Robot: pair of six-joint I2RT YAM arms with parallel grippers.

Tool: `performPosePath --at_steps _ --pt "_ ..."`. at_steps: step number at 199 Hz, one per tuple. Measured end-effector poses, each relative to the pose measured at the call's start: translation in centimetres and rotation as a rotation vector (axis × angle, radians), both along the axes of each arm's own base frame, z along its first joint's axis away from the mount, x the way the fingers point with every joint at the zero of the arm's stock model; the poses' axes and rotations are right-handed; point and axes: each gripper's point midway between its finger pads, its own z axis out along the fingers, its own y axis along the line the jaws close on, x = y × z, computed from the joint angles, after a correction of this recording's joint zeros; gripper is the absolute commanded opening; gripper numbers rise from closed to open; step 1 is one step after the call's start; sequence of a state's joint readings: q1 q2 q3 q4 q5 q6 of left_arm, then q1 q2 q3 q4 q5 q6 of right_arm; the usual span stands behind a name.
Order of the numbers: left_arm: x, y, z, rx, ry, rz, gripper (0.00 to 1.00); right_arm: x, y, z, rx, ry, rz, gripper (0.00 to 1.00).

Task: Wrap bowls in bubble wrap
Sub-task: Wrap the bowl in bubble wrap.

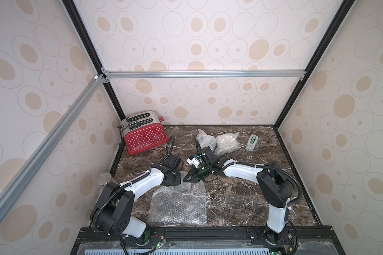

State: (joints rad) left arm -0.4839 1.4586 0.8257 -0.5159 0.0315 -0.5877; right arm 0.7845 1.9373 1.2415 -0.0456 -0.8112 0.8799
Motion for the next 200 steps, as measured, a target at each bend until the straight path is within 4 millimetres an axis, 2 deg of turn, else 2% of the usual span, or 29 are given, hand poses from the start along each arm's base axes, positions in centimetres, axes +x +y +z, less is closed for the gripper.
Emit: performPosePath --at_steps 38,110,145,170,200 --pt "0.1 -0.1 0.1 -0.011 -0.004 0.012 0.26 1.2 0.0 -4.1 -0.084 0.024 -0.028 0.04" --pt "0.6 -1.2 0.6 -0.088 -0.028 0.036 0.27 4.1 0.2 -5.9 -0.268 -0.106 -0.030 0.04" --pt "0.0 -1.8 0.2 -0.163 -0.035 0.070 0.24 4.5 -0.1 -6.0 -0.336 -0.163 -0.004 0.04" --pt "-1.0 -1.9 -0.5 -0.217 -0.038 0.102 0.21 5.0 -0.1 -5.3 -0.372 -0.208 0.028 0.04" --pt "-1.4 -1.8 -0.2 -0.281 -0.079 0.160 0.21 6.1 0.7 -4.3 -0.384 -0.251 0.061 0.04"
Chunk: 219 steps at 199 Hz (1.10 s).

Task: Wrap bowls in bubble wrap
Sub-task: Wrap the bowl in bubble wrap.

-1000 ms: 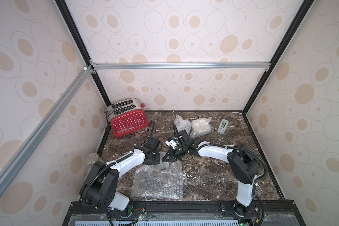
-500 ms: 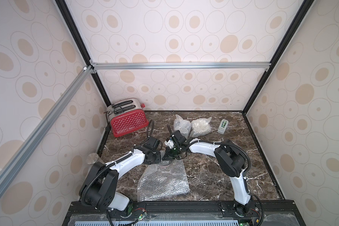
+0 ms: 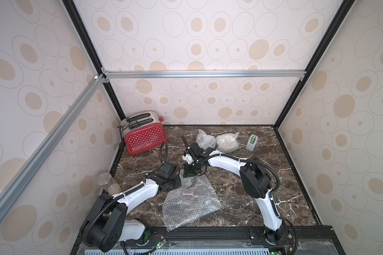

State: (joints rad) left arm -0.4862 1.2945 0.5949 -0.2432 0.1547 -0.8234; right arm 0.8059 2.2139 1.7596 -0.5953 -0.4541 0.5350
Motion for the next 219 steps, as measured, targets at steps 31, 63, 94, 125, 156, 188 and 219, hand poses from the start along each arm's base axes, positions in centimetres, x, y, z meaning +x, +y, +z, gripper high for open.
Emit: performPosePath --at_steps 31,63,94,125,156,188,219 --pt "0.2 -0.5 0.5 -0.054 -0.024 0.058 0.21 0.6 0.3 -0.3 -0.023 -0.012 0.025 0.04" --pt "0.6 -1.7 0.9 -0.099 -0.049 0.107 0.21 1.0 -0.4 -0.5 -0.043 -0.020 0.027 0.04" --pt "1.1 -3.8 1.0 -0.151 -0.073 0.132 0.20 1.8 -1.5 -1.1 -0.046 -0.007 0.009 0.04" --pt "1.4 -5.9 0.6 -0.238 -0.082 0.146 0.28 2.2 -2.0 -1.1 -0.042 -0.008 0.012 0.04" --pt "0.9 -6.2 1.1 -0.260 -0.084 0.136 0.52 2.1 -2.1 -1.2 -0.039 -0.020 0.027 0.04" --pt "-0.2 -4.2 4.8 -0.230 -0.156 0.134 0.73 1.6 -3.3 -1.2 -0.054 -0.036 0.025 0.04" --pt "-0.2 -1.2 8.5 -0.223 -0.241 0.185 0.73 1.7 -4.4 -0.8 -0.056 -0.056 0.013 0.04"
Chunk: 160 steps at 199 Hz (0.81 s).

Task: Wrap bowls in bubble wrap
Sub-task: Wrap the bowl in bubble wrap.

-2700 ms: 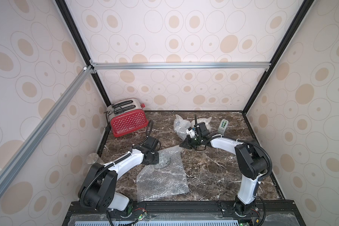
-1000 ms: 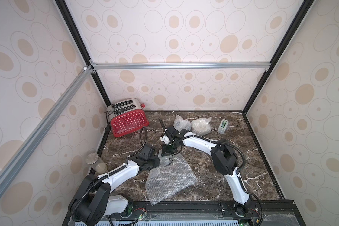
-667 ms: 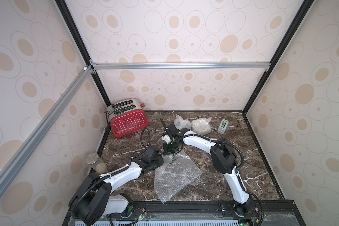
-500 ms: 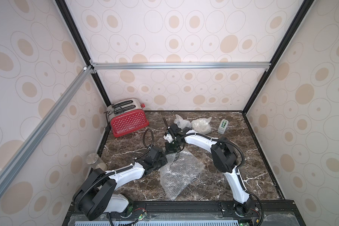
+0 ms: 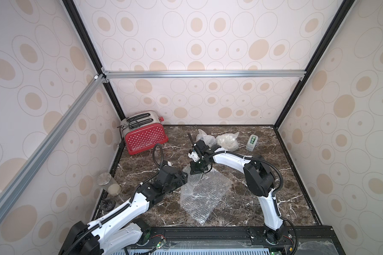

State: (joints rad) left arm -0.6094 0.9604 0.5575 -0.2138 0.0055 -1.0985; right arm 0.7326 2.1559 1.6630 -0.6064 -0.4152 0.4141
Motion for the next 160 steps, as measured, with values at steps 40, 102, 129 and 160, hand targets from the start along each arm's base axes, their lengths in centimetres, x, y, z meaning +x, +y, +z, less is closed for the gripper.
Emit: performPosePath --at_steps 40,102,129,160 --pt "1.4 2.8 -1.2 0.043 0.041 0.058 0.78 -0.2 -0.4 -1.0 0.016 -0.010 0.001 0.04" --pt "6.9 -1.6 -3.5 0.130 0.103 -0.148 0.79 -0.2 -0.4 -1.3 0.049 -0.033 0.010 0.04" --pt "8.9 -2.4 -5.6 0.104 0.120 -0.203 0.76 -0.2 -0.5 -1.2 0.068 -0.035 0.007 0.04" --pt "9.6 -2.1 -8.1 0.041 0.166 -0.231 0.72 -0.1 -0.7 -1.0 0.082 -0.033 -0.003 0.04"
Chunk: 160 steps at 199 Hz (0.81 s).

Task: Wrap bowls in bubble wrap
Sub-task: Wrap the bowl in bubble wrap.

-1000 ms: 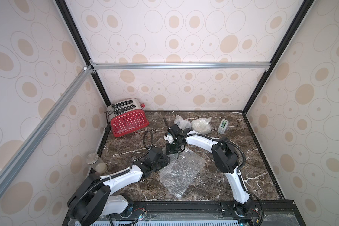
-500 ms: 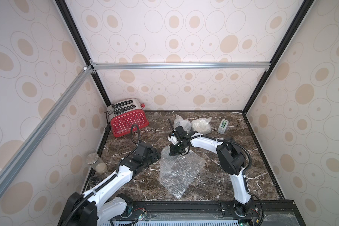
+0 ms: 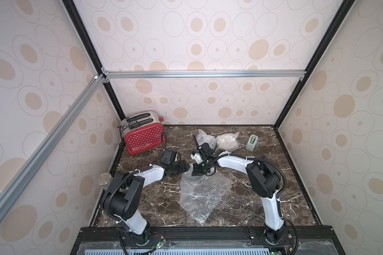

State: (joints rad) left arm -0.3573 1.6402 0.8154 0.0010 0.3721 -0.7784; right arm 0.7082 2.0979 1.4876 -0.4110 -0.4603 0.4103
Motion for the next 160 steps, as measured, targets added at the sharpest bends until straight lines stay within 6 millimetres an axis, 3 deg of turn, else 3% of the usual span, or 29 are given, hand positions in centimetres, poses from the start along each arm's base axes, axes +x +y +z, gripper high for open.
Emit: performPosePath --at_steps 39,63,95,137,160 --pt "0.2 -1.7 1.2 -0.088 -0.044 -0.080 0.68 0.1 -0.1 0.1 0.001 -0.001 -0.003 0.04" --pt "-0.5 -2.1 0.8 -0.112 -0.043 -0.107 0.65 0.1 -0.1 0.1 0.003 0.002 -0.003 0.04" --pt "-1.7 -2.2 -1.2 -0.130 -0.003 -0.123 0.56 0.0 -0.1 0.1 0.002 0.005 -0.004 0.04" --pt "-1.2 -2.6 -1.9 -0.150 -0.016 -0.126 0.34 0.0 -0.1 0.1 0.000 0.007 -0.005 0.04" --pt "-1.0 -2.6 -1.9 -0.147 -0.022 -0.120 0.30 0.1 -0.2 0.1 0.000 0.008 -0.008 0.13"
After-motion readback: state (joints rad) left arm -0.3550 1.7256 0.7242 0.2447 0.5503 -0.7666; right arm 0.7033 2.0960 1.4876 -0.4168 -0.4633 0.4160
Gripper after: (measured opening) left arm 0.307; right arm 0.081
